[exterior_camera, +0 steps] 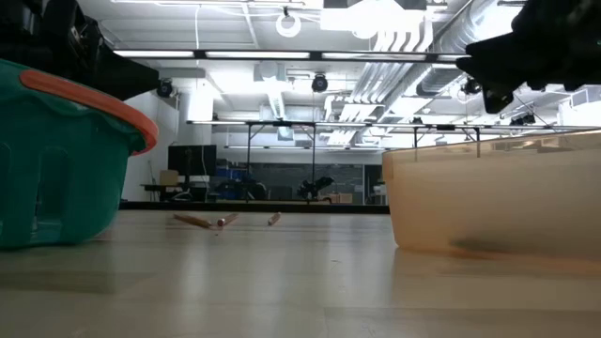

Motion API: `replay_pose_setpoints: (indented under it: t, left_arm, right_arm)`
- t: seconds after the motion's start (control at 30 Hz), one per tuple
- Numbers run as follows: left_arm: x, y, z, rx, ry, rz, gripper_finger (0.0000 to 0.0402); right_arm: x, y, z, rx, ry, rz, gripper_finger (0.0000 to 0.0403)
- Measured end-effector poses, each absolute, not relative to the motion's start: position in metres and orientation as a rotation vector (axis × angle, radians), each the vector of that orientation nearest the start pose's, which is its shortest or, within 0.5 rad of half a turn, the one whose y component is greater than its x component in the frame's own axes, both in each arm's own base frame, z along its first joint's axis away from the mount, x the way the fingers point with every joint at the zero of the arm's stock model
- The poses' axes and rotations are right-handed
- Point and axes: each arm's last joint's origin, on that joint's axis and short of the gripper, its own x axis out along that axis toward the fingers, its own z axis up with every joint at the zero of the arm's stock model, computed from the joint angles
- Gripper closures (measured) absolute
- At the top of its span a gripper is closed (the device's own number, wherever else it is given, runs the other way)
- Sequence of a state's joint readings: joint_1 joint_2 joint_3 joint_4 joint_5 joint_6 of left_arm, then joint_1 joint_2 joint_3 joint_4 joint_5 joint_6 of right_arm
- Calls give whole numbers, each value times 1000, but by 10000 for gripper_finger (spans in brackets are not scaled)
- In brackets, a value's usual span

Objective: Sort pens & pencils
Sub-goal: Put the left yellow pencil into the blue bin

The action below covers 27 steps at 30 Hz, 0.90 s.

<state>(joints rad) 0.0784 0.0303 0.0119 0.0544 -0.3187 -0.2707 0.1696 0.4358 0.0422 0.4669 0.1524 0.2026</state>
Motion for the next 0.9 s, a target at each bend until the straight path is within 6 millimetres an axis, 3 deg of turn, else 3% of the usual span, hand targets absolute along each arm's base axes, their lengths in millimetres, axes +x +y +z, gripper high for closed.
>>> replay_pose_setpoints:
  t: [0.2,0.43,0.6,0.9]
  left_arm:
    - [96,17,170,-271,-89,390,330]
    - [96,17,170,-271,-90,390,330]
    - [96,17,170,-271,-89,390,330]
    - [96,17,170,-271,-90,390,330]
  right_arm:
    - [114,14,175,167,-59,-1,306]
    - [104,15,179,118,-105,70,306]
    - [98,12,177,94,-99,26,306]
    - [96,10,177,240,-115,-35,306]
